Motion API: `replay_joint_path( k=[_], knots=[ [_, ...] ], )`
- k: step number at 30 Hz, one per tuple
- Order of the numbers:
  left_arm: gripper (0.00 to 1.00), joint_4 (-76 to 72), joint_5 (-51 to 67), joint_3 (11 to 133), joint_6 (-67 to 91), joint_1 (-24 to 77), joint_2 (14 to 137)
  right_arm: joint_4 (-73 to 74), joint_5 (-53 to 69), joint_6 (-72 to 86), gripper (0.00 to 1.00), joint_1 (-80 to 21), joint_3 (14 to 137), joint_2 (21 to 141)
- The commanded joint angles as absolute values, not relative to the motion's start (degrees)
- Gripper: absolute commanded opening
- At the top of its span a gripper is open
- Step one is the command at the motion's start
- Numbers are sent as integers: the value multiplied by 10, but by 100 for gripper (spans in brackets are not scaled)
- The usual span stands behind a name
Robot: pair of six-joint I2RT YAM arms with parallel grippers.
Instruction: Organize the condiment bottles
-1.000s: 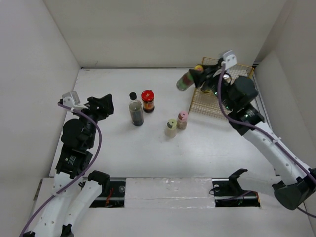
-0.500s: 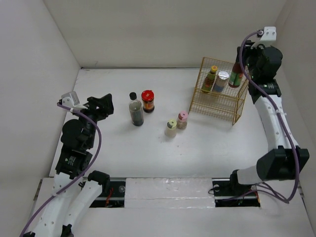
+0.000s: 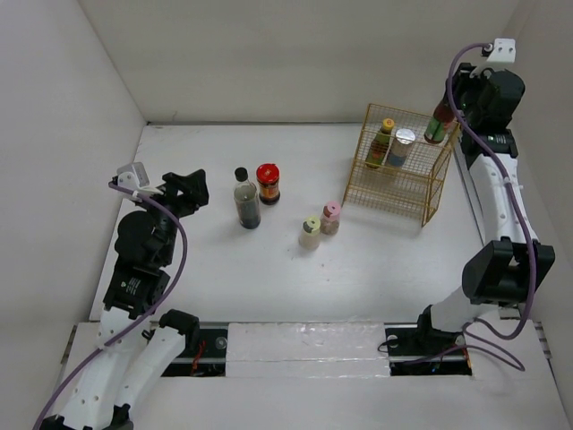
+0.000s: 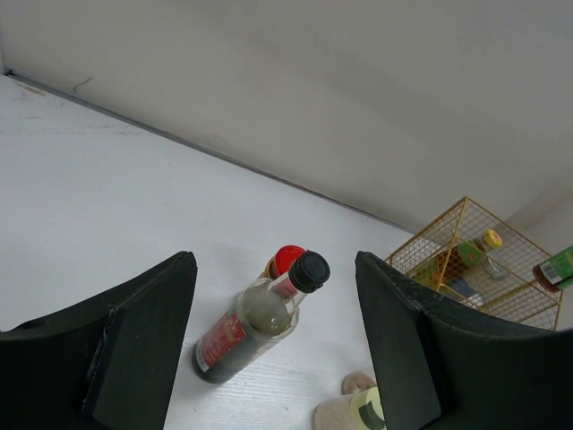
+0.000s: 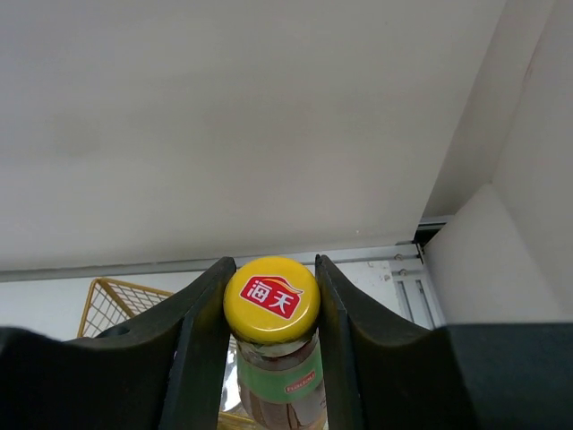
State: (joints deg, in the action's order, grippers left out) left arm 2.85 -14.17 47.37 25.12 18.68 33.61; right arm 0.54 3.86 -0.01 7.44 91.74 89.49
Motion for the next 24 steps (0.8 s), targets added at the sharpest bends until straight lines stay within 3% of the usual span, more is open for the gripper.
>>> replay_joint_path(
  k=[1, 11, 17, 24],
  knots=[
    [68, 4, -146, 487, 243, 189, 335, -73, 38, 5, 14, 79, 977, 895],
    [68, 4, -146, 487, 243, 189, 335, -100, 31, 5, 13, 84, 970, 940],
    [68, 4, -146, 487, 243, 189, 335, -175, 24, 32, 14, 84, 825, 904],
    [68, 4, -141, 487, 243, 189, 335, -187, 24, 51, 16, 84, 759, 916]
  ],
)
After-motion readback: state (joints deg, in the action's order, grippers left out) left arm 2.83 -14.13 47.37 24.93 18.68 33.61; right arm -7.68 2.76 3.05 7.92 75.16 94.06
